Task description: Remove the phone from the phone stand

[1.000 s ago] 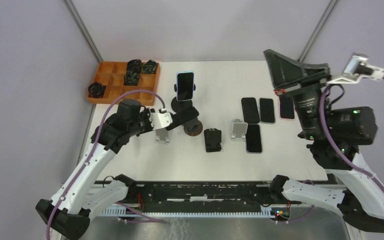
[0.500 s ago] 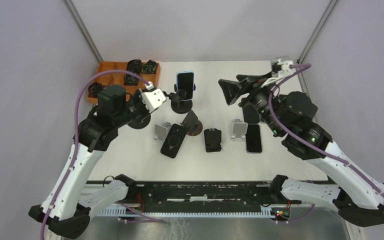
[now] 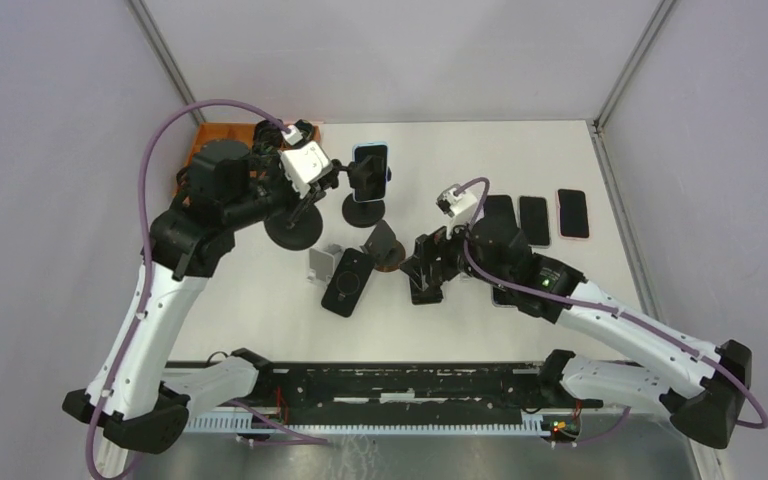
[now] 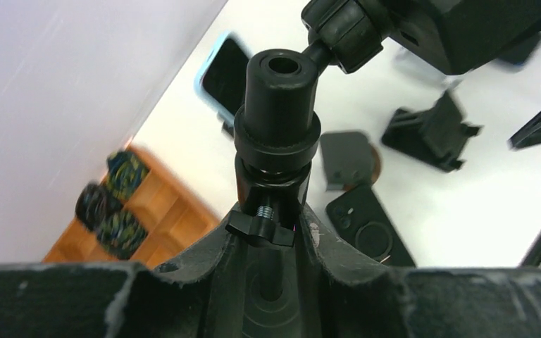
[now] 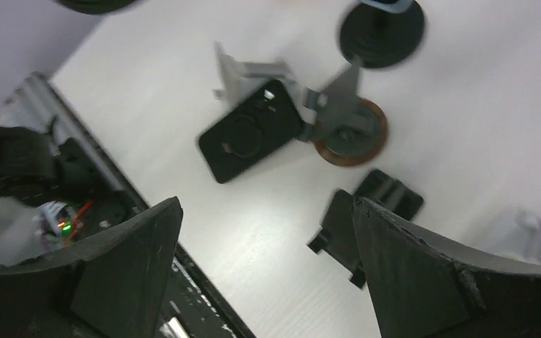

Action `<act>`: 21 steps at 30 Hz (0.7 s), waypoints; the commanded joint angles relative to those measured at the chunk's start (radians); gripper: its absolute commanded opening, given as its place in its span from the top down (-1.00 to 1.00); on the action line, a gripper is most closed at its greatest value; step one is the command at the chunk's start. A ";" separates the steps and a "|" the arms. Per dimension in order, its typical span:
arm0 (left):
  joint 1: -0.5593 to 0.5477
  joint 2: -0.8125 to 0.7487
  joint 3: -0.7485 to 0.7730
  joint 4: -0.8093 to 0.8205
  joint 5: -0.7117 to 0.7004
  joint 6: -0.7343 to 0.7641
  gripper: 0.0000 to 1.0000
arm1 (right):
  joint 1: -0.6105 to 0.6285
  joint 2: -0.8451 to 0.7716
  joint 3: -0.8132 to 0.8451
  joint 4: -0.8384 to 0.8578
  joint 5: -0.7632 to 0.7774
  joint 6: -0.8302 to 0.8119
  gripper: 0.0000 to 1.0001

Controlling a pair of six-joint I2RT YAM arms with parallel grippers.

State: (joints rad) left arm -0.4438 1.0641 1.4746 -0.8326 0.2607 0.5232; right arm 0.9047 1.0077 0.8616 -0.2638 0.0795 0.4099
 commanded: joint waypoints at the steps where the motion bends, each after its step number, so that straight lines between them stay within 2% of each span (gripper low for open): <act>1: 0.002 0.019 0.148 -0.006 0.321 -0.031 0.96 | -0.006 0.004 0.210 0.111 -0.376 -0.216 -0.96; 4: 0.002 0.048 0.191 -0.070 0.441 -0.053 0.95 | -0.008 -0.010 0.321 0.035 -0.454 -0.345 -0.96; 8: 0.001 0.047 0.190 -0.093 0.557 -0.077 0.96 | -0.022 -0.060 0.348 0.046 -0.426 -0.387 -0.96; 14: 0.001 0.046 0.213 -0.064 0.728 -0.165 0.96 | -0.027 -0.082 0.276 0.199 -0.491 -0.322 -0.96; 21: 0.001 0.029 0.206 0.055 0.845 -0.340 0.96 | -0.030 -0.061 0.219 0.506 -0.626 -0.169 -0.96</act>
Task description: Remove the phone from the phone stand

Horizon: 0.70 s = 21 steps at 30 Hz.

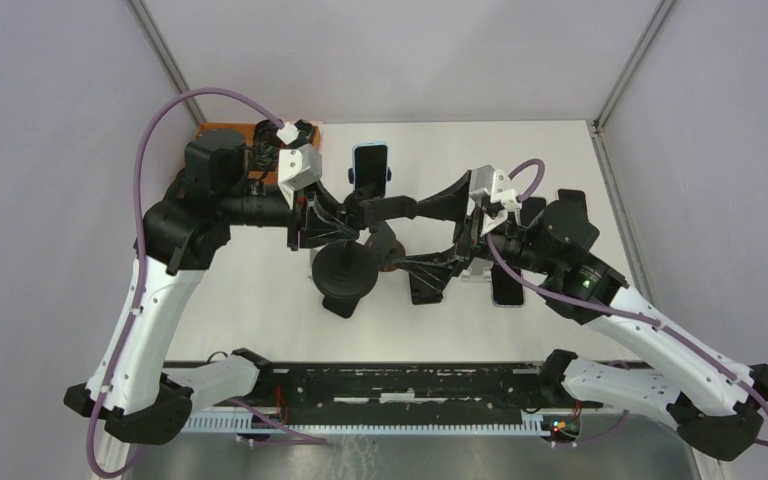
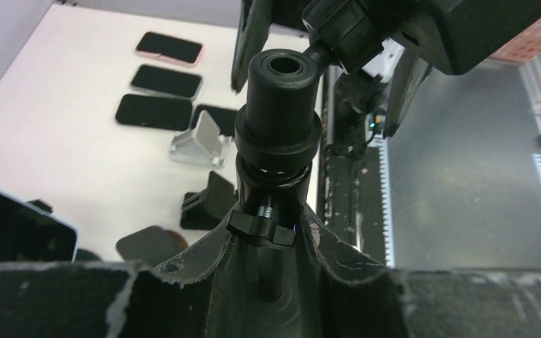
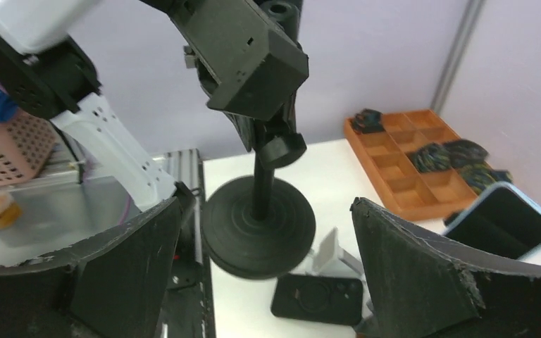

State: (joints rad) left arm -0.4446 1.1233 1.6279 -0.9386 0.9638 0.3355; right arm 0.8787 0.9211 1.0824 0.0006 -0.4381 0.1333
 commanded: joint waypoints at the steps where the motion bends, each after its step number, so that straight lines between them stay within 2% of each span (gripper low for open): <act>1: 0.003 -0.032 0.046 0.182 0.151 -0.170 0.96 | -0.004 0.050 0.003 0.289 -0.128 0.144 -0.96; 7: 0.003 -0.043 0.030 0.195 0.174 -0.200 0.96 | -0.004 0.141 -0.007 0.564 -0.179 0.321 -0.96; 11: 0.003 -0.057 0.015 0.195 0.175 -0.197 0.96 | -0.004 0.194 0.023 0.627 -0.180 0.380 -0.89; 21: 0.003 -0.063 -0.010 0.201 0.166 -0.191 0.96 | -0.001 0.321 0.069 0.788 -0.182 0.520 -0.41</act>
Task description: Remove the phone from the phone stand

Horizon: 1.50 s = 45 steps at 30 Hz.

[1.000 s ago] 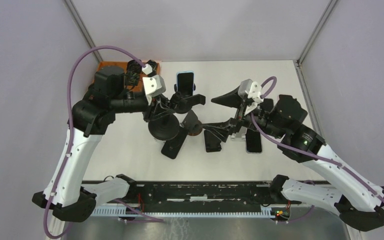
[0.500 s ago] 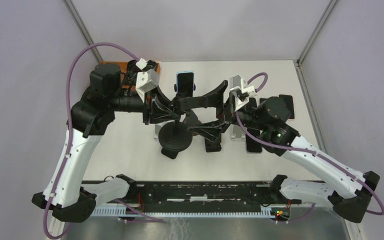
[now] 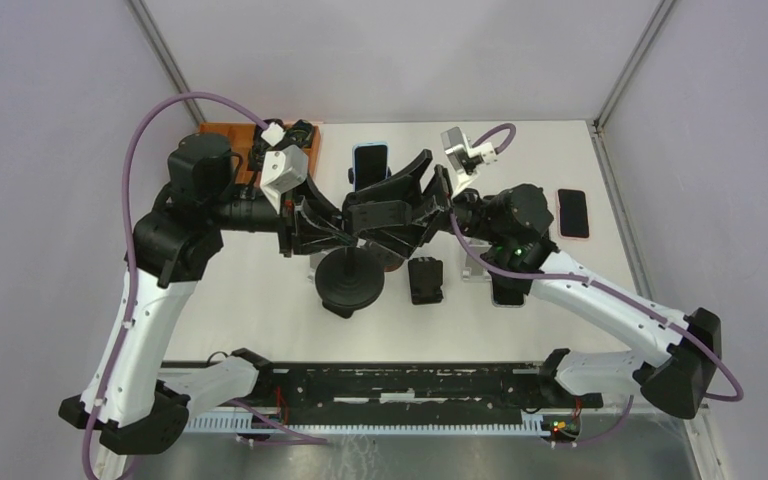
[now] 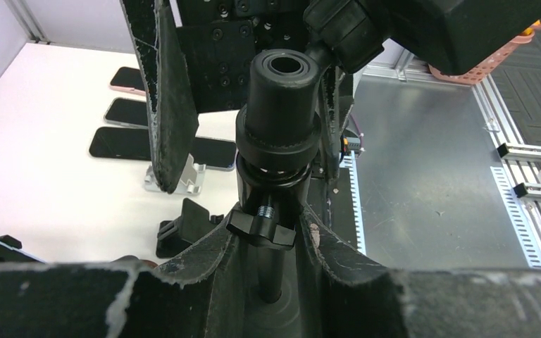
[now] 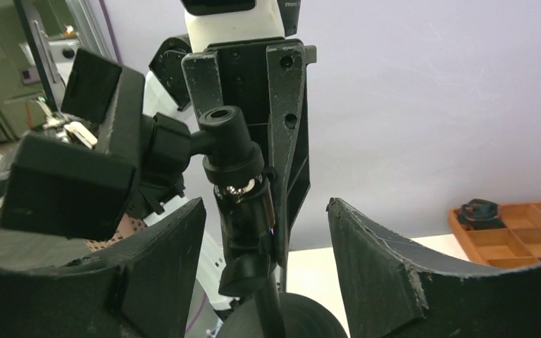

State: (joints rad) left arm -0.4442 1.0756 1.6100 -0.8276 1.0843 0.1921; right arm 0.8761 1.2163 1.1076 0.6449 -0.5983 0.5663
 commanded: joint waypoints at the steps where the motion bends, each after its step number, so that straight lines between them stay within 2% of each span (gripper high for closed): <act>1: 0.002 -0.016 0.009 0.094 0.043 -0.049 0.96 | 0.005 0.038 0.048 0.160 -0.034 0.099 -0.38; 9: 0.002 -0.008 -0.015 0.097 0.041 -0.041 0.96 | 0.011 0.092 0.106 0.183 -0.045 0.122 -0.03; 12: 0.002 -0.001 -0.018 0.097 0.038 -0.039 0.96 | 0.011 0.118 0.137 0.189 -0.053 0.134 0.28; 15: 0.002 0.004 -0.002 0.093 0.021 -0.037 0.95 | -0.002 0.116 0.152 0.131 -0.057 0.095 0.76; 16: 0.002 0.005 0.006 0.084 0.010 -0.028 0.80 | -0.018 0.103 0.149 0.093 -0.044 0.077 0.90; 17: 0.001 0.006 0.015 0.070 -0.006 -0.014 0.35 | -0.035 0.091 0.141 0.072 -0.035 0.062 0.98; 19: 0.002 0.005 0.028 0.050 -0.062 -0.011 -0.81 | -0.104 0.064 0.121 0.049 -0.024 0.049 1.00; 20: 0.002 0.002 0.029 0.050 -0.108 -0.026 -0.98 | -0.150 0.055 0.124 0.019 -0.023 0.036 1.00; 23: 0.002 0.020 0.053 0.037 -0.254 -0.055 -1.00 | -0.296 0.064 0.193 -0.115 -0.046 -0.003 1.00; 26: 0.010 0.067 0.117 0.001 -0.382 -0.050 -1.00 | -0.446 0.096 0.245 -0.140 -0.101 0.013 1.00; 29: 0.078 0.166 0.224 -0.058 -0.389 -0.069 -1.00 | -0.572 0.155 0.291 -0.205 -0.100 -0.005 1.00; 31: 0.242 0.256 0.319 -0.087 -0.280 -0.122 -1.00 | -0.627 0.194 0.295 -0.231 -0.046 -0.058 1.00; 33: 0.394 0.364 0.429 -0.109 -0.193 -0.199 -1.00 | -0.649 0.221 0.278 -0.269 0.075 -0.135 1.00; 35: 0.527 0.466 0.528 -0.110 -0.161 -0.272 -1.00 | -0.653 0.272 0.295 -0.297 0.144 -0.206 1.00; 37: 0.598 0.530 0.571 -0.109 -0.194 -0.302 -1.00 | -0.655 0.340 0.325 -0.303 0.178 -0.259 1.00; 40: 0.635 0.548 0.519 -0.107 -0.306 -0.248 -1.00 | -0.654 0.417 0.323 -0.227 0.189 -0.284 1.00; 45: 0.637 0.496 0.314 -0.075 -0.461 -0.157 -1.00 | -0.654 0.559 0.292 -0.012 0.173 -0.279 1.00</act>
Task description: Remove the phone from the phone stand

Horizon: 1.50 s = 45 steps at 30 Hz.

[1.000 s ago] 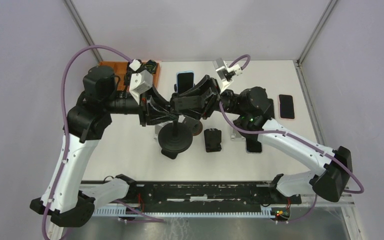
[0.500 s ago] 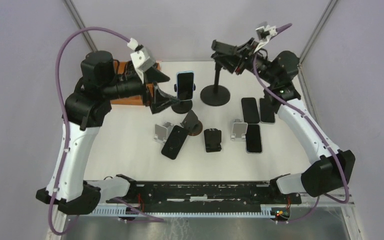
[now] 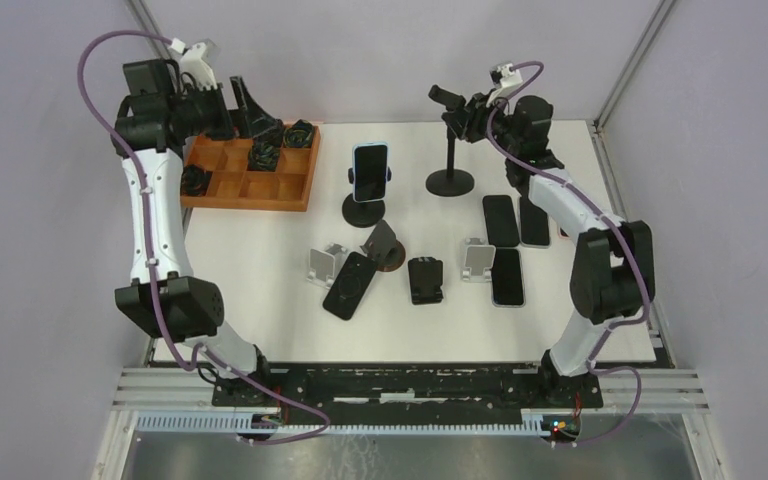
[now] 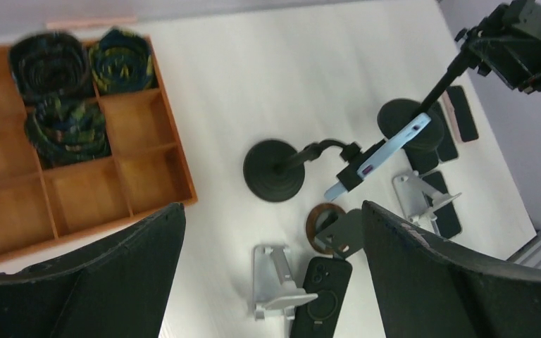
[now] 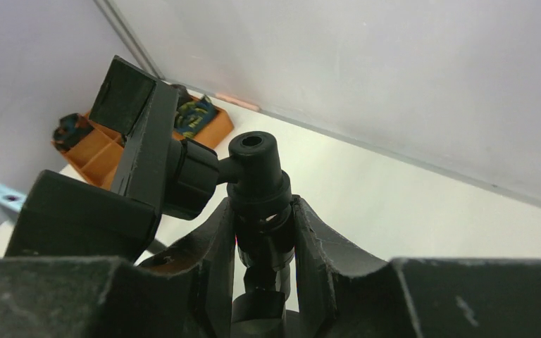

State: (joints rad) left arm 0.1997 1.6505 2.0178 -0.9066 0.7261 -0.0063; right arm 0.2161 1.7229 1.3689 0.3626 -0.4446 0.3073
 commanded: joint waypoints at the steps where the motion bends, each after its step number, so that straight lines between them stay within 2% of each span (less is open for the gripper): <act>1: -0.008 -0.090 -0.134 0.013 -0.111 0.054 -1.00 | 0.007 0.093 0.057 0.279 0.007 -0.019 1.00; 6: -0.008 -0.114 -0.274 0.017 -0.108 0.109 -1.00 | 0.010 0.243 0.142 0.384 -0.011 -0.012 0.97; 12: -0.008 -0.097 -0.283 -0.013 -0.091 0.154 -1.00 | 0.042 0.354 0.173 0.471 -0.002 -0.104 0.85; 15: -0.006 -0.088 -0.284 -0.015 -0.090 0.145 -1.00 | 0.067 0.358 0.119 0.517 0.009 -0.185 0.77; 20: -0.008 -0.091 -0.306 -0.006 -0.083 0.154 -1.00 | 0.081 0.295 -0.071 0.647 0.026 -0.197 0.67; 22: -0.008 -0.093 -0.303 -0.006 -0.085 0.155 -1.00 | 0.081 0.260 -0.170 0.701 0.036 -0.195 0.50; 29: -0.008 -0.125 -0.294 -0.010 -0.076 0.152 -1.00 | 0.077 0.197 -0.359 0.751 0.012 -0.155 -0.13; 30: -0.008 -0.128 -0.290 -0.015 -0.074 0.151 -1.00 | 0.077 0.177 -0.382 0.749 0.023 -0.152 -0.29; 32: -0.007 -0.132 -0.282 -0.028 -0.074 0.155 -1.00 | 0.076 0.135 -0.407 0.706 0.050 -0.163 -0.94; 38: -0.007 -0.149 -0.261 -0.048 -0.067 0.157 -1.00 | 0.061 -0.020 -0.446 0.441 0.110 -0.182 -0.96; 45: -0.004 -0.153 -0.213 -0.089 -0.066 0.162 -1.00 | 0.033 -0.251 -0.622 0.225 0.119 -0.098 -0.96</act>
State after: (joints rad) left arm 0.1944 1.5341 1.7470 -0.9623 0.6361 0.1101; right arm 0.2581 1.5711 0.8249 0.7475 -0.3424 0.1581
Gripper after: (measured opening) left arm 0.996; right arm 0.982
